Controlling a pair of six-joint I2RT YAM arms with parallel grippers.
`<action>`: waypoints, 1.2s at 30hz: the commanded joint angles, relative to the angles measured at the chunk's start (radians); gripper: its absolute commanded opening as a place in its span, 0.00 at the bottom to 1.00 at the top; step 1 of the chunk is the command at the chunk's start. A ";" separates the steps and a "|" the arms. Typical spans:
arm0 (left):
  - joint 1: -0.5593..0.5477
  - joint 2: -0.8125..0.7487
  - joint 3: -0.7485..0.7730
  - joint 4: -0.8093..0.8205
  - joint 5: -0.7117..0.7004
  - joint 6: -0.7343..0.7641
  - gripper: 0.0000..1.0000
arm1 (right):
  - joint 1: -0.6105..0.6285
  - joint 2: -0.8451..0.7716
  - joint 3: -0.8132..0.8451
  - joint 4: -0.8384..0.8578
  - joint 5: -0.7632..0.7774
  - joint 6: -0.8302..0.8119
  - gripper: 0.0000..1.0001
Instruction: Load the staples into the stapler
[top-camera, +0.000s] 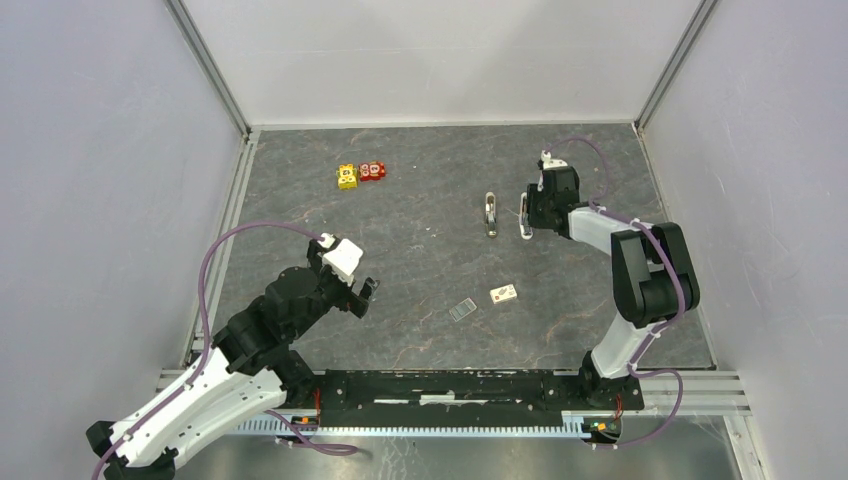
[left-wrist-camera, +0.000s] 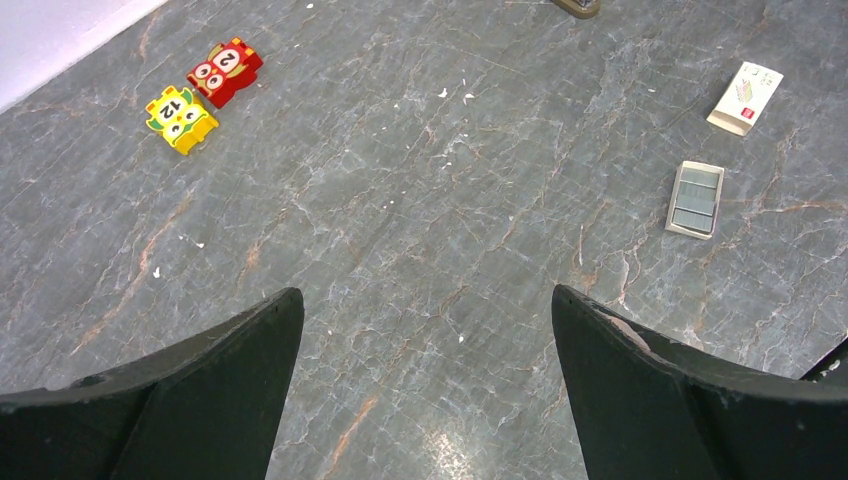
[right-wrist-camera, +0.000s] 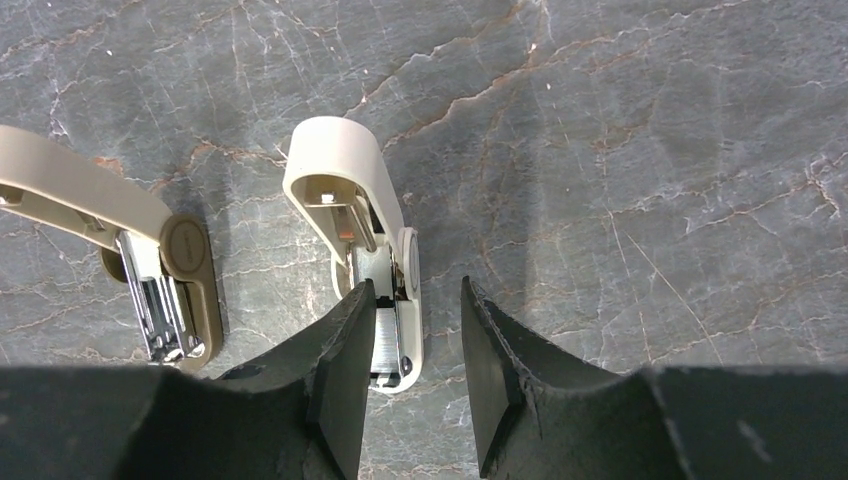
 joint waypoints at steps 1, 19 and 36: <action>0.007 -0.003 0.004 0.038 0.008 0.045 1.00 | -0.002 -0.047 -0.027 -0.003 -0.012 0.000 0.43; 0.007 -0.023 0.000 0.039 0.004 0.036 1.00 | 0.023 -0.085 -0.038 -0.049 -0.042 -0.046 0.51; 0.007 -0.050 -0.012 0.044 -0.019 0.027 1.00 | 0.088 0.011 -0.016 -0.046 0.102 -0.079 0.55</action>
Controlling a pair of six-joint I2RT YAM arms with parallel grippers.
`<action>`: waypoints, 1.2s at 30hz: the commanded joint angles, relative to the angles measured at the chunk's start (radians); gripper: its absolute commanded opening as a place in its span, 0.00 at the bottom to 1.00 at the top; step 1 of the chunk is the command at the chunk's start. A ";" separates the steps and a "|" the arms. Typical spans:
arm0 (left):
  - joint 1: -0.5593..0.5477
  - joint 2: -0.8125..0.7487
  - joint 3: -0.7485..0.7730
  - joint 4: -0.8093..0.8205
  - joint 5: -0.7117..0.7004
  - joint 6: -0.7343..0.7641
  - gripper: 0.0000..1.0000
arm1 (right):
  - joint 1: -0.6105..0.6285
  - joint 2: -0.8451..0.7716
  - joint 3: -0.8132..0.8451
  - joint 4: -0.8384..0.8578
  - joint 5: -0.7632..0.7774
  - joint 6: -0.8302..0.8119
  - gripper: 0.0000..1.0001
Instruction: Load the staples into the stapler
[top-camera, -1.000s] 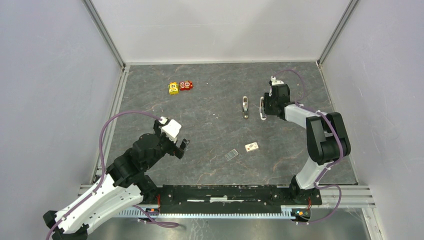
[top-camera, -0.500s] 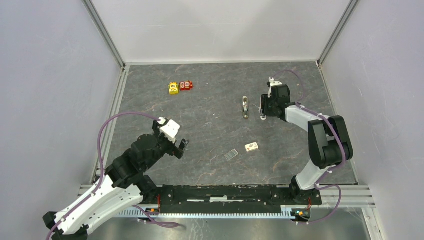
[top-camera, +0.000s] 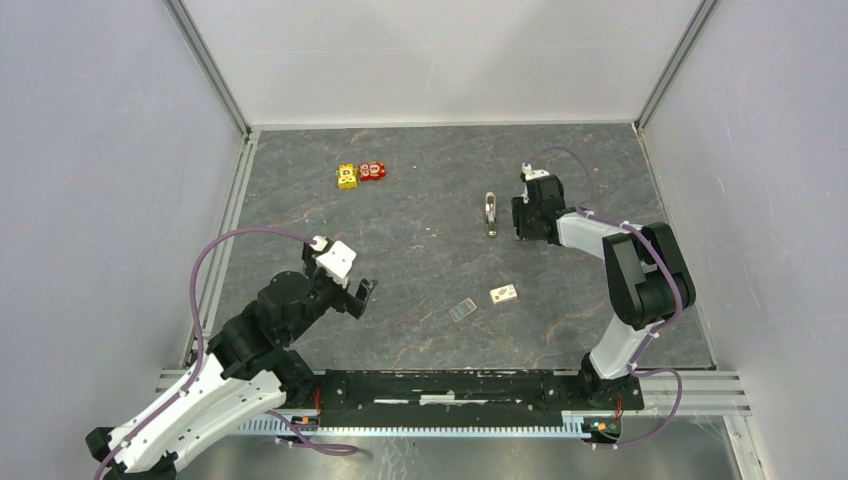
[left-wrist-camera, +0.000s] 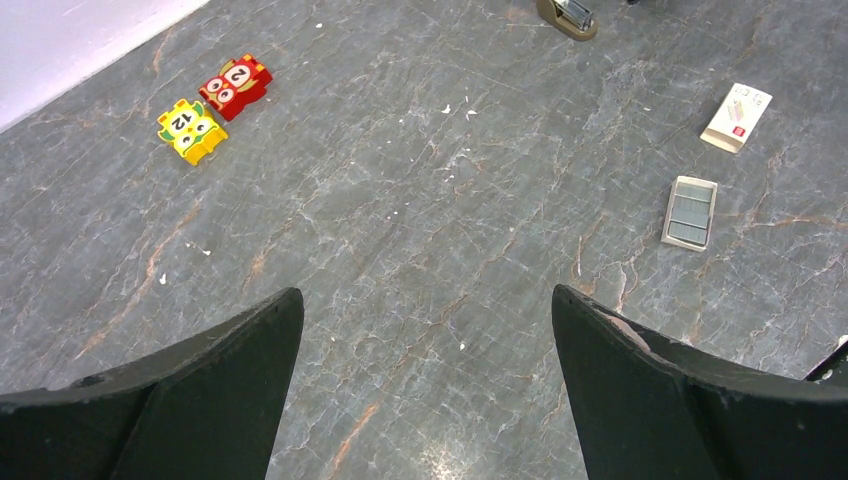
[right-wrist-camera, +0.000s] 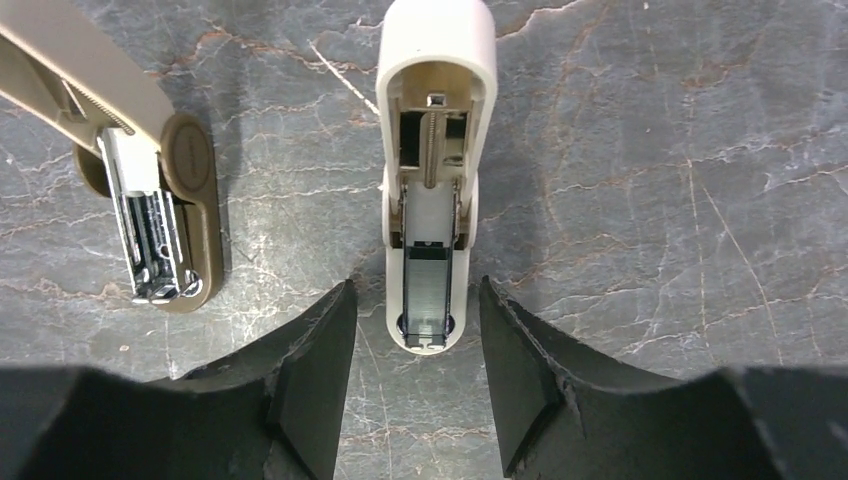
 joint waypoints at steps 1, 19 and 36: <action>0.007 0.006 -0.002 0.040 -0.017 0.027 1.00 | 0.004 0.016 0.017 0.009 0.058 -0.023 0.55; 0.025 0.179 0.163 -0.121 -0.112 -0.316 0.96 | 0.004 -0.041 -0.048 0.040 0.071 -0.051 0.18; 0.225 0.380 0.232 -0.168 0.212 -0.681 0.91 | 0.085 -0.180 -0.207 0.080 0.017 -0.070 0.16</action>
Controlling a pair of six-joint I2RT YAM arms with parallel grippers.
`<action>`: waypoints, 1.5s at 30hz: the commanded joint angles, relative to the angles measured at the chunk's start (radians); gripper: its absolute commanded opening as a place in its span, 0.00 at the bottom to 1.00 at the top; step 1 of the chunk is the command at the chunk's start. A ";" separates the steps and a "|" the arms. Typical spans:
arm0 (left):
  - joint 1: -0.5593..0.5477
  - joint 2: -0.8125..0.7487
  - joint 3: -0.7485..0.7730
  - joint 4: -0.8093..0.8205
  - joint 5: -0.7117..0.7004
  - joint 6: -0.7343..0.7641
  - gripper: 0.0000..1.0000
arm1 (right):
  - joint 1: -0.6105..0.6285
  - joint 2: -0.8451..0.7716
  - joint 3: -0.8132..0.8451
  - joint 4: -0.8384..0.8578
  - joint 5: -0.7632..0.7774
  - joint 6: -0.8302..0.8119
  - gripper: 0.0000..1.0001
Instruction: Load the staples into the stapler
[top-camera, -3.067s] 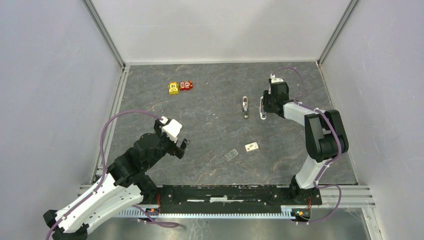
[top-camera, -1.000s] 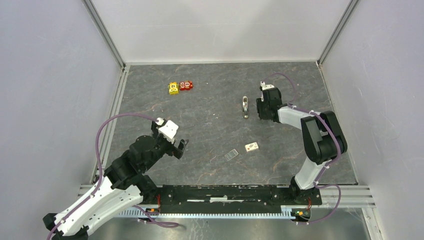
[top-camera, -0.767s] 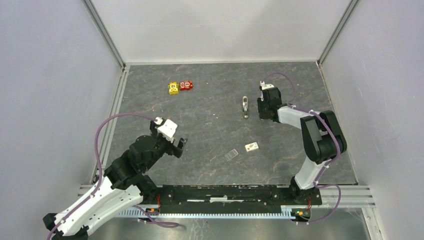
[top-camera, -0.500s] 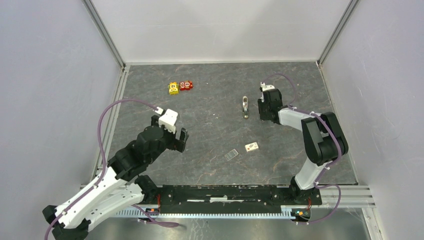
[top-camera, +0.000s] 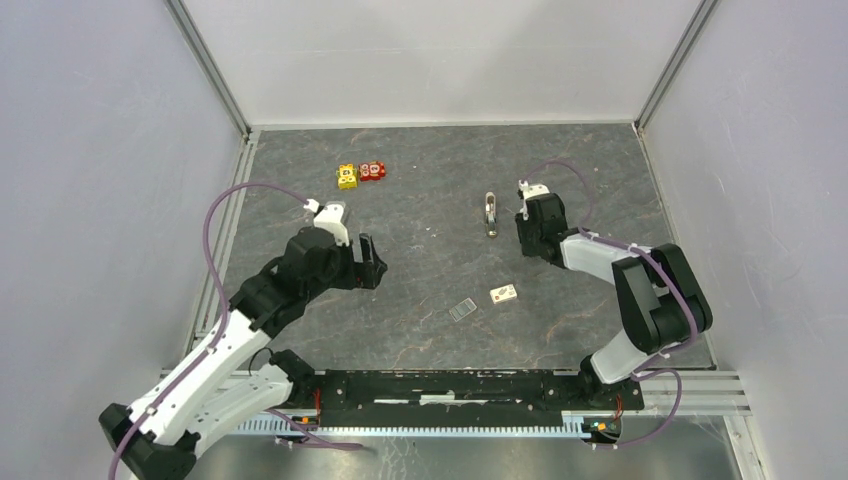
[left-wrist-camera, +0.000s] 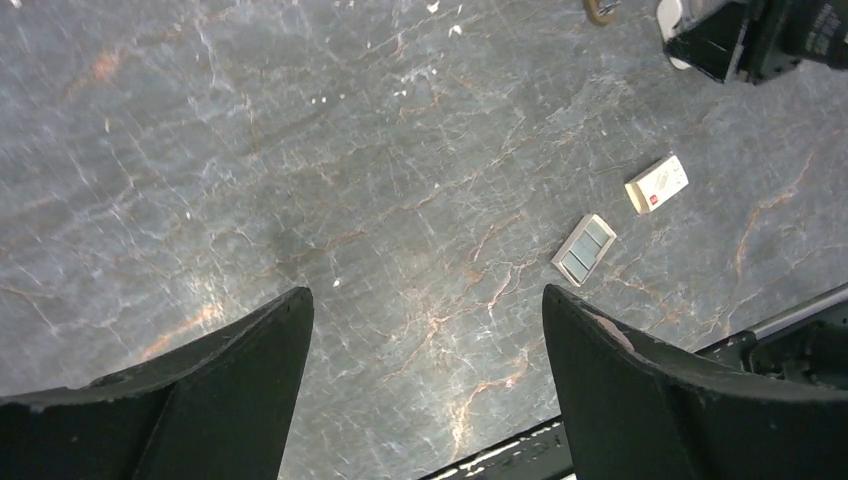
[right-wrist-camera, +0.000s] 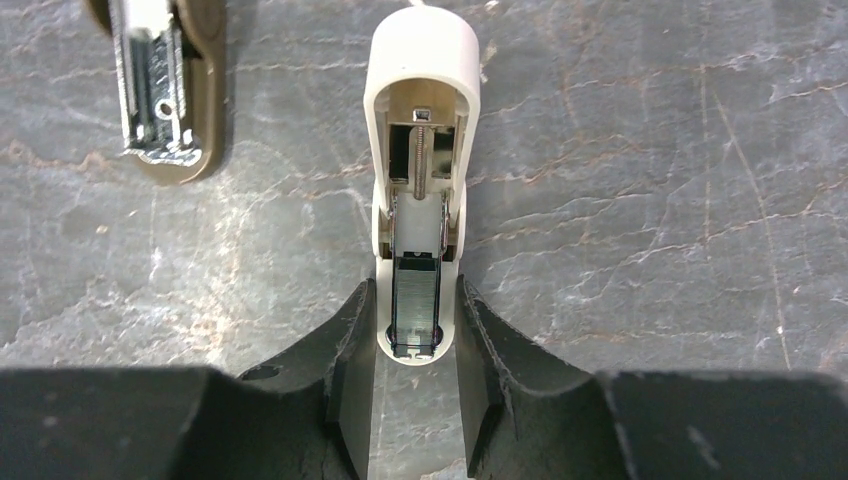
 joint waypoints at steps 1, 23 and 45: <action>0.063 0.092 0.052 -0.026 0.107 -0.155 0.90 | 0.052 -0.046 -0.045 0.023 -0.030 -0.008 0.17; 0.425 0.455 0.012 0.257 0.557 -0.263 0.66 | 0.364 0.089 0.064 0.199 -0.157 -0.070 0.17; 0.424 0.795 -0.041 0.508 0.586 -0.369 0.48 | 0.620 0.142 0.130 0.231 -0.137 -0.132 0.40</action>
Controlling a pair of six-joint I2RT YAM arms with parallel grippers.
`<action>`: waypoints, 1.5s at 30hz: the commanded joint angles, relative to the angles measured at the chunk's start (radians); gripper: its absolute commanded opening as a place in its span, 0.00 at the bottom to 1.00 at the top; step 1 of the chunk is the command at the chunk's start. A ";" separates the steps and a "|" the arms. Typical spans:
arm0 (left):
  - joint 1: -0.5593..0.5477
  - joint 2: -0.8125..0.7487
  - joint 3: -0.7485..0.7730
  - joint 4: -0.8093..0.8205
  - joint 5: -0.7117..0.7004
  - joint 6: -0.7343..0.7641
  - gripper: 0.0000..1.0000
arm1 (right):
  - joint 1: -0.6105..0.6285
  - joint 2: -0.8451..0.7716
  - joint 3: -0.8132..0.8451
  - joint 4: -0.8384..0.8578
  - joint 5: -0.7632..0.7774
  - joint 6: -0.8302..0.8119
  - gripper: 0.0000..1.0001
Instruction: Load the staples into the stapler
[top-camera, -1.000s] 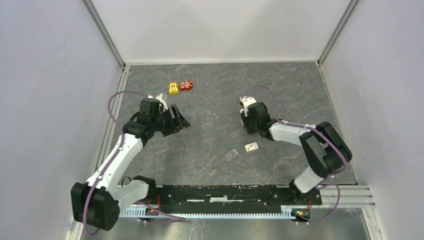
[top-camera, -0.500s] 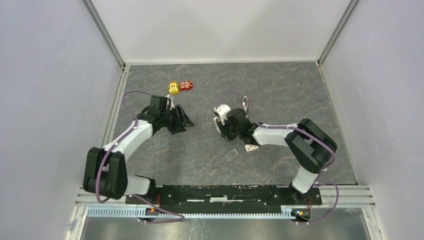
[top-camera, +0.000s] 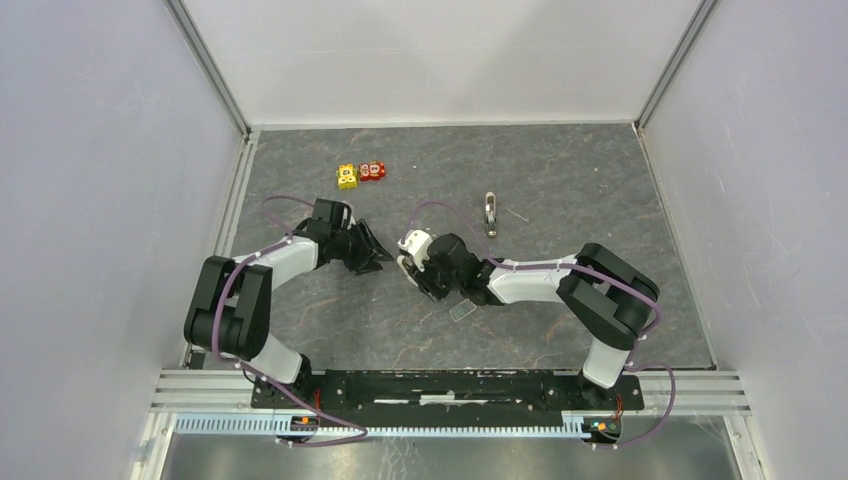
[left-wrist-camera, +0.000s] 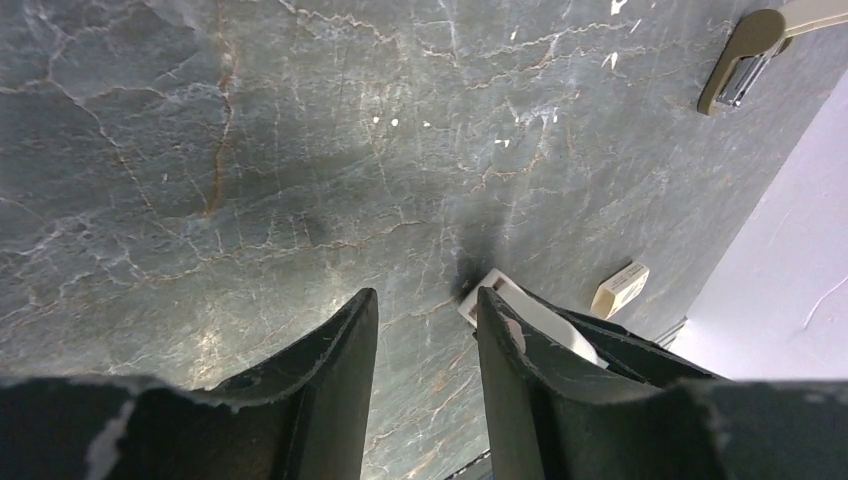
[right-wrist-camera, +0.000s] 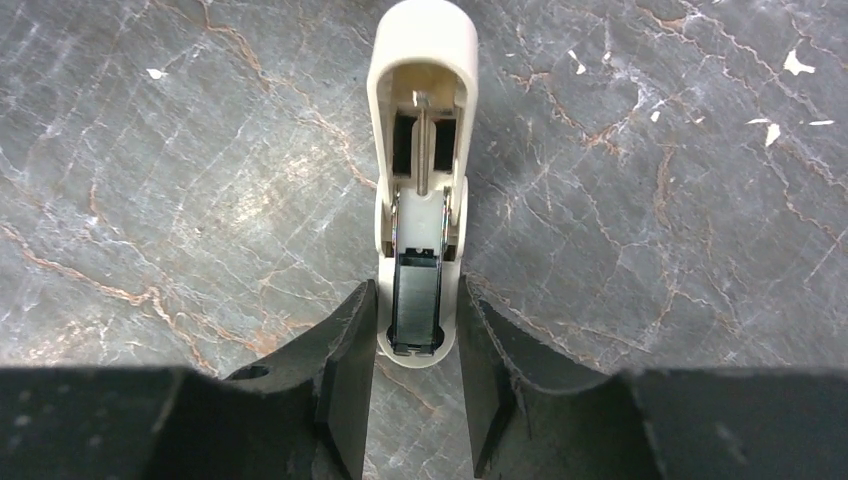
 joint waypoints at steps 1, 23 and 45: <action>0.005 0.020 -0.003 0.077 0.026 -0.056 0.48 | -0.004 -0.025 0.024 0.031 0.042 -0.020 0.42; -0.037 0.064 -0.044 0.175 0.105 -0.095 0.44 | -0.002 -0.060 -0.039 0.049 0.052 -0.039 0.37; -0.143 -0.022 -0.096 0.222 0.071 -0.123 0.40 | -0.003 -0.062 -0.064 0.083 0.074 -0.030 0.23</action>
